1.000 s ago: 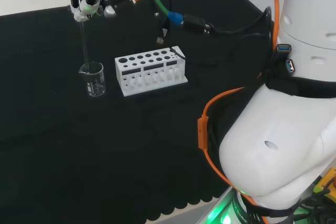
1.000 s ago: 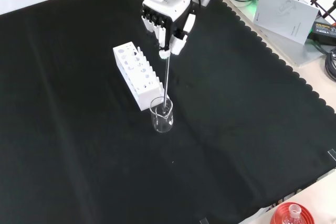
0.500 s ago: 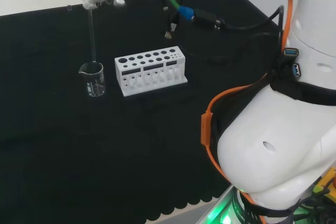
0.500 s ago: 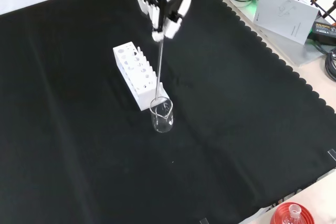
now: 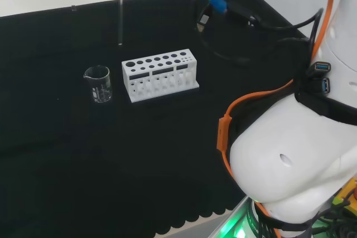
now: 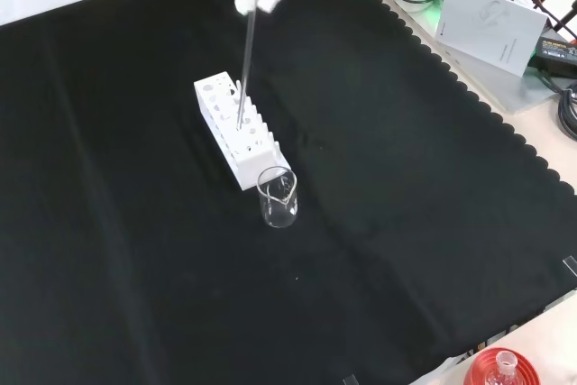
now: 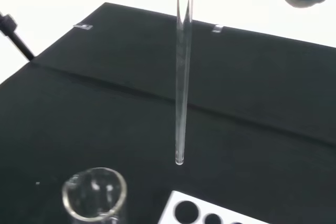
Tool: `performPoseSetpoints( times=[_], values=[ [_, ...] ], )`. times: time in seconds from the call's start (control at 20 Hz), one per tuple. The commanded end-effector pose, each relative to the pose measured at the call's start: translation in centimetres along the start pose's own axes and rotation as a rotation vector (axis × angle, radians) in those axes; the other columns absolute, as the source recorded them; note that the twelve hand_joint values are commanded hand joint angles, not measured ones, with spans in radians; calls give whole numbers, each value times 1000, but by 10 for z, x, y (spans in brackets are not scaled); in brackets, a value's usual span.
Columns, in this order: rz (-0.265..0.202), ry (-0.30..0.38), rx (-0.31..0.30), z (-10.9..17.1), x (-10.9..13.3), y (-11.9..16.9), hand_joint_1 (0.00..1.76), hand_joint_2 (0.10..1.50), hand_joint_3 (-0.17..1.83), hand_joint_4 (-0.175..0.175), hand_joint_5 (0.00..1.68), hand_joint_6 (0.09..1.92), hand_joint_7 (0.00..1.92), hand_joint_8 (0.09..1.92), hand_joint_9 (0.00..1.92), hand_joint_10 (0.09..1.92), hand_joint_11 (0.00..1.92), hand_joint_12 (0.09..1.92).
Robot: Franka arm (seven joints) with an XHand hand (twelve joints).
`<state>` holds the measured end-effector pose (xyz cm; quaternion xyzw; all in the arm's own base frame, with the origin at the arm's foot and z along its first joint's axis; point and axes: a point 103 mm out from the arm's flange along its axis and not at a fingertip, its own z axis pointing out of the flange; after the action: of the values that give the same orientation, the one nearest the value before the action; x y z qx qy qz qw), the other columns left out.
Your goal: Put the glass rod back on the white test tube rack.
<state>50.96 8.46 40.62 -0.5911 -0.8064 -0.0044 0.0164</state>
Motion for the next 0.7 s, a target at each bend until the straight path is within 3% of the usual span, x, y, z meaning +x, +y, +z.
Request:
performPoseSetpoints(
  times=[0.05,0.7],
  values=[
    [43,13,-12,-2,-42,-18,1331,1015,-175,-175,1462,87,1646,87,1814,87,1684,368],
    [99,21,7,9,-94,-26,1332,1014,-175,-175,1462,87,1646,87,1815,87,1684,367]
  ],
)
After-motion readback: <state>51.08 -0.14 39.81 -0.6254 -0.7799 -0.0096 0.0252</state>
